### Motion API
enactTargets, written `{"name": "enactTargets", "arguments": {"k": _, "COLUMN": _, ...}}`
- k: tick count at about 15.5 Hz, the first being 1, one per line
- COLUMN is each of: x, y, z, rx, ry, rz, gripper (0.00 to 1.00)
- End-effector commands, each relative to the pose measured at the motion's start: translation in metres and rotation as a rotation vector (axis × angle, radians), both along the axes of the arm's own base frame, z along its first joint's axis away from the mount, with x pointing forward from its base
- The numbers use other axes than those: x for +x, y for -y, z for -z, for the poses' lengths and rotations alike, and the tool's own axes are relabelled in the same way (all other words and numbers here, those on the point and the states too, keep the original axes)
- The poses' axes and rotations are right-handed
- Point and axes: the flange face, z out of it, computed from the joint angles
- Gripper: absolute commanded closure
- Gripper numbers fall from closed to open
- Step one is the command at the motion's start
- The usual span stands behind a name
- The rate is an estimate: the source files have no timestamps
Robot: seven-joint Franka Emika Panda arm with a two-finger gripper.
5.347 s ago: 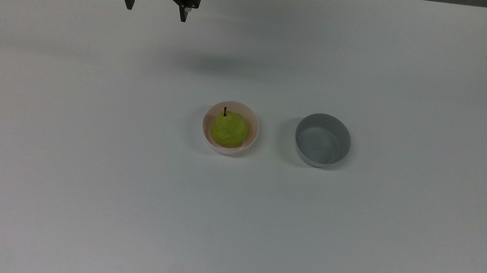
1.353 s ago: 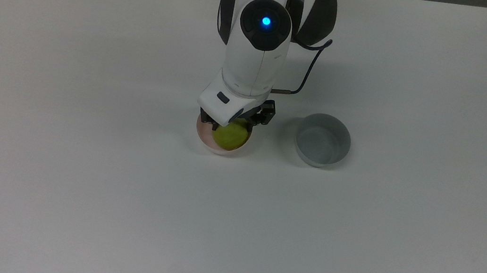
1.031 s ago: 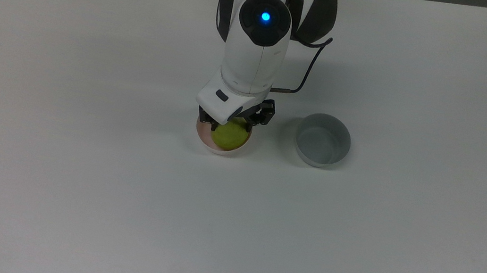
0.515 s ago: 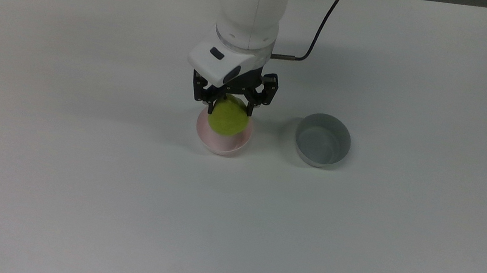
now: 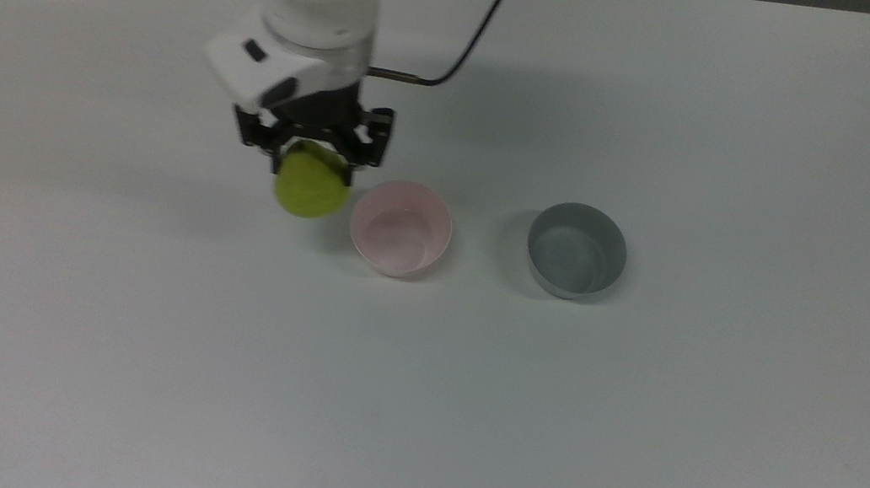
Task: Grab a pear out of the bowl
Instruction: 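Carry the pear away from the pink bowl and lower it to the table, then open the gripper to release the pear and raise the gripper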
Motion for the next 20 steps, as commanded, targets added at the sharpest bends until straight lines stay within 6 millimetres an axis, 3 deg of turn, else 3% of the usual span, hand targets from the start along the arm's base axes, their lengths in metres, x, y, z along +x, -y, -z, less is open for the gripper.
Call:
{"name": "enactTargets", "arguments": {"k": 1, "x": -0.013, "y": 0.054, "z": -0.004, "rx": -0.006, "ry": -0.027, "rz": 0.004, "gripper": 0.69}}
{"name": "enactTargets", "arguments": {"k": 4, "x": -0.016, "y": 0.084, "z": 0.001, "rx": -0.007, "ry": -0.033, "rz": 0.034, "gripper": 0.68}}
{"name": "enactTargets", "arguments": {"k": 6, "x": -0.014, "y": 0.089, "z": 0.010, "rx": -0.010, "ry": -0.044, "rz": 0.039, "gripper": 0.68}}
{"name": "enactTargets", "arguments": {"k": 8, "x": -0.011, "y": 0.090, "z": 0.029, "rx": -0.014, "ry": -0.069, "rz": 0.038, "gripper": 0.67}}
{"name": "enactTargets", "arguments": {"k": 11, "x": -0.004, "y": 0.090, "z": 0.074, "rx": -0.027, "ry": -0.135, "rz": 0.018, "gripper": 0.64}}
{"name": "enactTargets", "arguments": {"k": 14, "x": 0.004, "y": 0.085, "z": 0.097, "rx": -0.039, "ry": -0.120, "rz": 0.012, "gripper": 0.56}}
{"name": "enactTargets", "arguments": {"k": 16, "x": 0.006, "y": 0.083, "z": 0.109, "rx": -0.053, "ry": -0.134, "rz": 0.002, "gripper": 0.42}}
{"name": "enactTargets", "arguments": {"k": 20, "x": 0.006, "y": 0.082, "z": 0.111, "rx": -0.069, "ry": -0.140, "rz": -0.012, "gripper": 0.00}}
